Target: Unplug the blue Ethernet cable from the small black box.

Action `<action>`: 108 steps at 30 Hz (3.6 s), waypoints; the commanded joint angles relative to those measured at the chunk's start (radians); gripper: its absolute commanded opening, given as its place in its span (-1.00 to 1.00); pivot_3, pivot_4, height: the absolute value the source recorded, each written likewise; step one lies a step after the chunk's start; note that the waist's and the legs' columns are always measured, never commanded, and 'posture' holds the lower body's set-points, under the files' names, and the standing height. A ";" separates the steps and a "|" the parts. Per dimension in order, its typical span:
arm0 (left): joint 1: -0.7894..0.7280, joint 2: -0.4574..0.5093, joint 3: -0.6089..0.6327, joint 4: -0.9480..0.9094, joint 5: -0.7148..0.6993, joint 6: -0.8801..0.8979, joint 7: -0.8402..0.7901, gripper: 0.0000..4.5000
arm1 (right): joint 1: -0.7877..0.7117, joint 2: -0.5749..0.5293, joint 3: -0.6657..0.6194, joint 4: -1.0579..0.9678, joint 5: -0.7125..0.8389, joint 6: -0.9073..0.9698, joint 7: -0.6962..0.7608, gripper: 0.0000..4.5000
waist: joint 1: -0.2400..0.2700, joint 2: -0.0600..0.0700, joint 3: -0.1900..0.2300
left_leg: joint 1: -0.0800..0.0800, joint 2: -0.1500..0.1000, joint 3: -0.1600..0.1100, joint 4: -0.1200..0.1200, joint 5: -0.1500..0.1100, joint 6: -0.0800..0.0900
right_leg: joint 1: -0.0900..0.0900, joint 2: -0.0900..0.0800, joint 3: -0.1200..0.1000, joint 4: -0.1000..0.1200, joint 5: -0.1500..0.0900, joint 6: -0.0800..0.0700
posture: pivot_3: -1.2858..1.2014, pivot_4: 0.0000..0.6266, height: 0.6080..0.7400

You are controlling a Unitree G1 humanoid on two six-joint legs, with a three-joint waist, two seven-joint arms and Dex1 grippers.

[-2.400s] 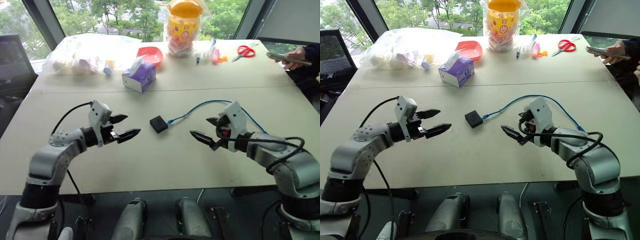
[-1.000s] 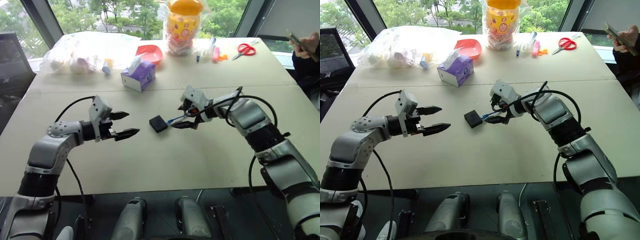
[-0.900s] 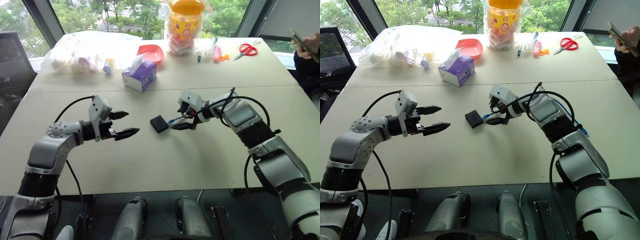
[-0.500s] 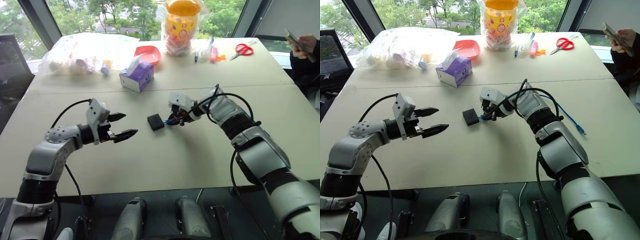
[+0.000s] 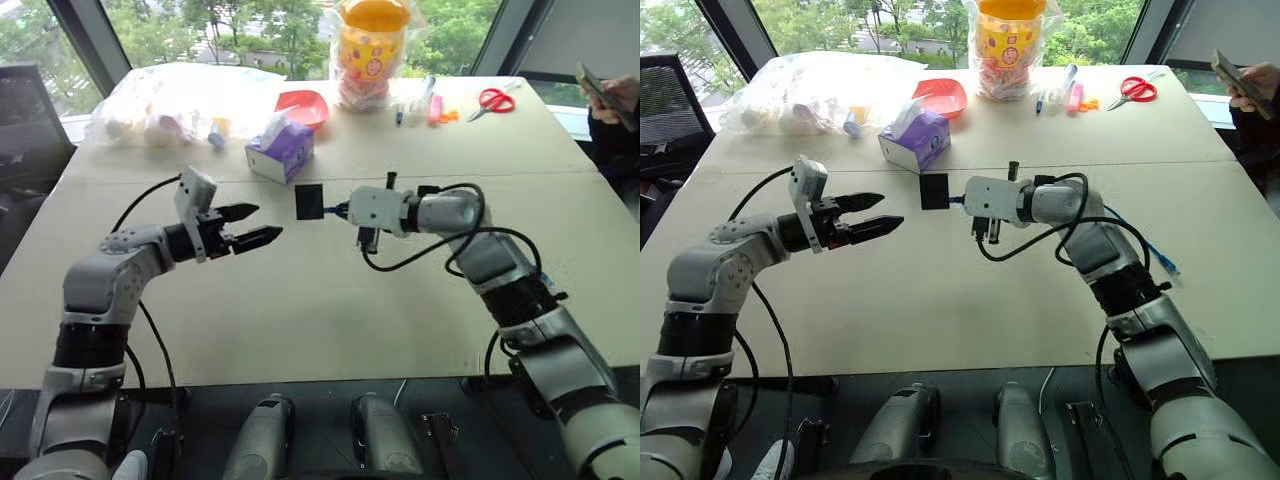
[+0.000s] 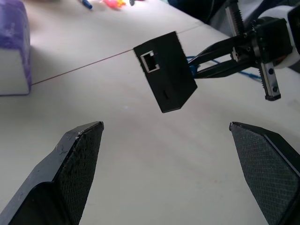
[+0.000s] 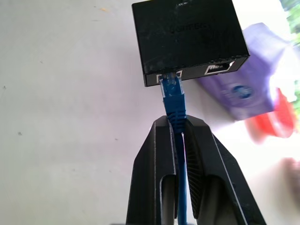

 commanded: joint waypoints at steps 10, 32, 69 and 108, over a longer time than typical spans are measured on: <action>-0.160 -0.038 -0.009 0.072 -0.126 0.161 -0.142 1.00 | 0.161 0.003 -0.038 -0.327 -0.102 -0.067 -0.117 -0.98 | -0.006 0.000 0.000 | 0.002 0.001 0.001 0.001 0.001 -0.001 | 0.001 0.002 0.001 0.002 0.000 0.000 | 0.03 -0.52 1.00; -0.138 0.026 -0.079 0.070 -0.040 0.074 -0.253 -0.78 | 0.092 0.032 -0.095 -0.414 0.163 0.332 0.109 -0.28 | -0.005 0.000 0.000 | 0.004 0.003 0.001 0.001 0.001 -0.001 | 0.002 0.002 0.001 0.002 0.000 0.000 | 0.03 -0.52 1.00; -0.154 0.043 -0.080 0.005 -0.040 0.004 -0.331 -0.78 | -0.291 0.103 -0.145 -0.117 0.809 1.298 0.165 0.33 | -0.005 0.000 0.000 | 0.003 0.003 0.000 0.001 0.001 0.000 | 0.002 0.001 0.001 0.002 0.000 0.000 | 0.03 -0.52 1.00; -0.096 0.071 -0.097 -0.049 -0.033 -0.025 -0.375 -0.78 | -0.318 0.045 -0.108 -0.125 0.913 1.296 0.232 0.38 | -0.005 0.000 0.000 | 0.003 0.003 0.001 0.001 0.001 0.000 | 0.002 0.001 0.001 0.002 0.000 0.000 | 0.03 -0.52 1.00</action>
